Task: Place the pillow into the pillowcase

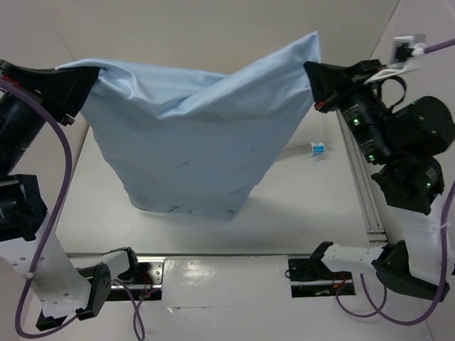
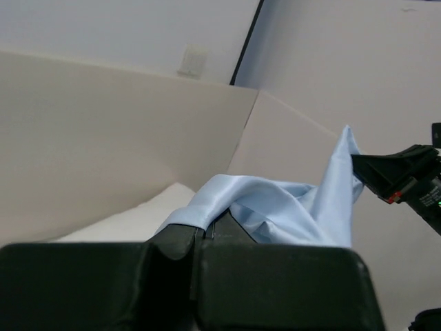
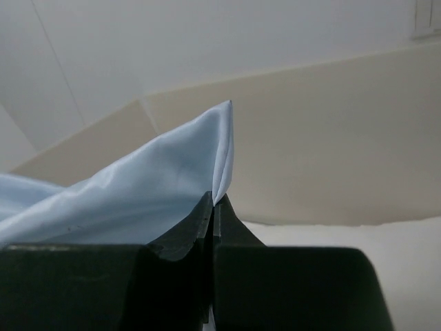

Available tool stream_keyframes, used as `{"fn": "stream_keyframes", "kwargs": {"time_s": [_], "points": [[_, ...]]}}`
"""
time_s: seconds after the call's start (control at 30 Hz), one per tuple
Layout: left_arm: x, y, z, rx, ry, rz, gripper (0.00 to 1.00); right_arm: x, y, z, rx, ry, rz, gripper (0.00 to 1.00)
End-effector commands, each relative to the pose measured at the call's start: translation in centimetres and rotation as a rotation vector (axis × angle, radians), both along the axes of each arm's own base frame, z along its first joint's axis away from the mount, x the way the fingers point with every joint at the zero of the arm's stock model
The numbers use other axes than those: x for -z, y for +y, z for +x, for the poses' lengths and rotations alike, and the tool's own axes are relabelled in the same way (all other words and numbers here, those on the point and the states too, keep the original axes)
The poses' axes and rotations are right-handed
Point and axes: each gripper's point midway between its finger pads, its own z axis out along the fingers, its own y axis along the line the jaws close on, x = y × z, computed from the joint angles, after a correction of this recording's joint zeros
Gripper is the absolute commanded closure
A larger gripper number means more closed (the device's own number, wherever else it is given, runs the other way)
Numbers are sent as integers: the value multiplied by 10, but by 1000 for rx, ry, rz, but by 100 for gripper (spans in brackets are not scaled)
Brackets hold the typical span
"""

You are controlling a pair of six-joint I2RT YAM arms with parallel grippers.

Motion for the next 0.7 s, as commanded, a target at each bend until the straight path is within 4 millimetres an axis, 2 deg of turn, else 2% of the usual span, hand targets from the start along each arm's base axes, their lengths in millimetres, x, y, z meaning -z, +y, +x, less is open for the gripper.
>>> {"fn": "stream_keyframes", "kwargs": {"time_s": [0.0,0.07,0.17,0.2,0.27,0.3,0.4,0.47,0.57,0.63,0.67], "points": [[-26,8,-9,-74,-94,-31,100,-51,-33,-37,0,-133,97,100],[-39,7,-25,-93,-148,-40,100,-64,-40,-48,-10,-164,119,100],[-49,6,-36,-105,-190,-52,100,-79,-46,-59,-30,-200,150,100],[-53,5,-39,-98,-208,-57,100,-90,-48,-66,-47,-230,163,100],[-58,2,-48,-88,-223,-67,100,-101,-45,-75,-87,-262,175,100],[-58,2,-48,-88,-223,-67,100,-101,-44,-76,-97,-265,171,100],[-66,-2,-72,-110,-280,-52,100,-112,-46,-82,-112,-305,204,100],[-70,3,-81,-159,-306,-55,100,-116,-47,-84,-112,-319,216,100],[-72,6,-82,-184,-313,-62,100,-118,-44,-76,-91,-331,205,100],[-67,9,-72,-190,-289,-60,100,-113,-34,-59,-64,-313,185,100],[-60,15,-57,-200,-252,-73,100,-106,-21,-41,-47,-295,154,100]]}}
